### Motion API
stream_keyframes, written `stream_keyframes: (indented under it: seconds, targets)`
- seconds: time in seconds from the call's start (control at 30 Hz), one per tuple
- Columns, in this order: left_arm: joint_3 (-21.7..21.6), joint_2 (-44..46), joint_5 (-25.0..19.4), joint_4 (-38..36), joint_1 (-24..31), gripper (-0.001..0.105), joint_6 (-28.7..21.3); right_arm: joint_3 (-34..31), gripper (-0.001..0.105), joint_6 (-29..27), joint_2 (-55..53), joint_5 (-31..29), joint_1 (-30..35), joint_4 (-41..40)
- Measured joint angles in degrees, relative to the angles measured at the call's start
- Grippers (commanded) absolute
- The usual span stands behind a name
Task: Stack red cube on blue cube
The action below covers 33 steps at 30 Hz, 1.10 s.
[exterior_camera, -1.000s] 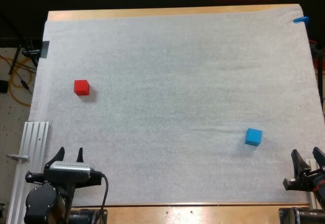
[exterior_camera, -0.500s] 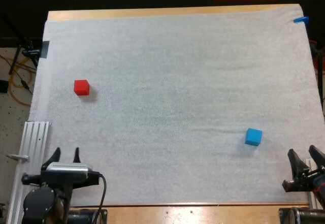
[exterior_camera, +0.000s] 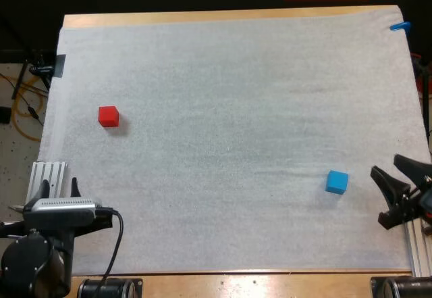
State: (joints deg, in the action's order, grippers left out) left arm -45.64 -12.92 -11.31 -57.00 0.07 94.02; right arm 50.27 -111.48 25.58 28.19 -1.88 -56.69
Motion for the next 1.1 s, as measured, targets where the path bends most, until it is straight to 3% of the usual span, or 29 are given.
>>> stream_keyframes:
  seconds: [0.2,0.3,0.43,0.5,0.7,0.83,0.9,1.0,1.1]
  targets:
    - [-1.30,-1.69,-1.61,-3.65,0.00,0.043,3.50,6.09,0.043,-3.24,8.58,0.76,-8.40,-0.54]
    - [-1.30,-1.68,-3.37,-4.68,0.00,0.043,5.44,6.80,0.029,-3.38,11.83,0.76,-12.25,-0.54]
    - [-1.30,-1.68,-7.43,-4.68,0.00,0.043,5.68,6.78,-0.001,-3.92,14.98,0.76,-16.38,-0.41]
    - [-1.30,-2.24,-7.72,-4.57,0.00,0.041,5.78,6.78,0.000,-4.67,16.00,0.76,-17.54,-0.05]
    - [-1.30,-7.91,-9.19,-3.51,0.00,0.022,5.58,6.78,0.000,-4.78,17.60,0.76,-18.36,1.79]
    - [-1.30,-12.49,-10.03,1.22,1.45,0.015,3.74,6.78,0.000,-4.78,17.60,0.76,-18.36,2.60]
    - [-1.30,-14.80,-8.68,3.26,3.70,0.015,2.28,6.78,0.000,-4.78,17.60,0.76,-18.36,2.63]
    - [-1.30,-18.79,-3.11,6.85,10.81,0.015,0.14,6.78,0.000,-4.78,17.60,0.76,-18.36,2.81]
    - [-1.30,-22.77,4.98,10.59,18.73,0.015,-1.32,6.78,0.000,-4.78,17.60,0.76,-18.36,2.88]
